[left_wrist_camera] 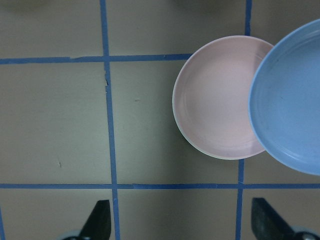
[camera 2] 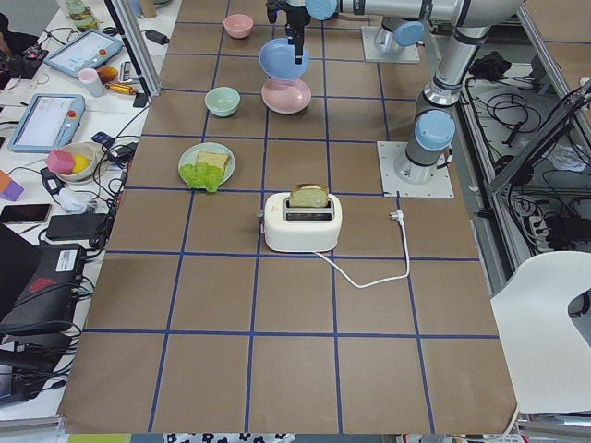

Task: Stack three plates with pink and blue
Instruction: 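Release the pink plate with the left gripper while the right carries the blue plate over, then lower the light blue plate onto the pink plate with the right gripper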

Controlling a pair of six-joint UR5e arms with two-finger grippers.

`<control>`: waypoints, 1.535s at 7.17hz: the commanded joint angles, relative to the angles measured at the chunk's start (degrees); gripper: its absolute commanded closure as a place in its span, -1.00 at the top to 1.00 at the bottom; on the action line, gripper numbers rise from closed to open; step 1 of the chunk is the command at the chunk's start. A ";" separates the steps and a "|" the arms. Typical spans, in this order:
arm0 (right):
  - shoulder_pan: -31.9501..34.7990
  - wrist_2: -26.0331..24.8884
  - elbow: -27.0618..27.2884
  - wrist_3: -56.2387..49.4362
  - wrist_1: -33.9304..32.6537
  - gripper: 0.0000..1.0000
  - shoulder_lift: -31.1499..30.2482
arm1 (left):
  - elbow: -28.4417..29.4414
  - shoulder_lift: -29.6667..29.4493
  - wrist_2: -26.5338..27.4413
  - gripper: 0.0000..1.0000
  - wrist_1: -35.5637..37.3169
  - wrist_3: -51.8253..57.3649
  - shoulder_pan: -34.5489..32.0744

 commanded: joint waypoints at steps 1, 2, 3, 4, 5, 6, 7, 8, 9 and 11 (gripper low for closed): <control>4.78 1.88 -1.43 3.88 -5.65 -1.00 4.62 | -0.06 1.53 -0.16 1.00 -1.17 3.71 2.89; 5.50 1.88 -1.69 3.19 -6.18 -1.00 5.76 | 0.47 1.53 -0.34 1.00 -0.82 5.91 3.68; 5.33 1.71 -0.91 2.75 -8.19 -1.00 6.30 | 0.73 1.01 -1.13 1.00 -0.73 6.02 4.30; 5.24 1.79 0.92 2.83 -9.16 -1.00 6.13 | 0.74 1.26 -0.96 1.00 -0.30 6.02 4.22; 5.24 1.97 1.72 3.01 -12.13 -1.00 6.21 | 0.65 0.92 -1.14 1.00 -0.29 6.10 4.22; 5.24 1.88 1.73 2.92 -12.77 -1.00 6.65 | 0.65 1.00 -1.40 1.00 -0.29 6.10 4.30; 5.24 1.88 1.82 2.75 -13.21 -1.00 7.00 | 0.65 1.18 -1.49 1.00 -0.29 6.10 4.30; 5.24 1.97 3.12 2.83 -13.39 -1.00 7.01 | 0.65 1.27 -1.40 1.00 -0.29 6.10 4.39; 5.24 2.05 3.83 3.01 -14.87 -1.00 7.09 | 0.82 1.27 -1.57 1.00 -0.29 6.10 5.35; 5.41 2.14 4.19 3.10 -15.50 -1.00 6.92 | 2.40 1.09 -1.66 1.00 -0.20 6.10 6.76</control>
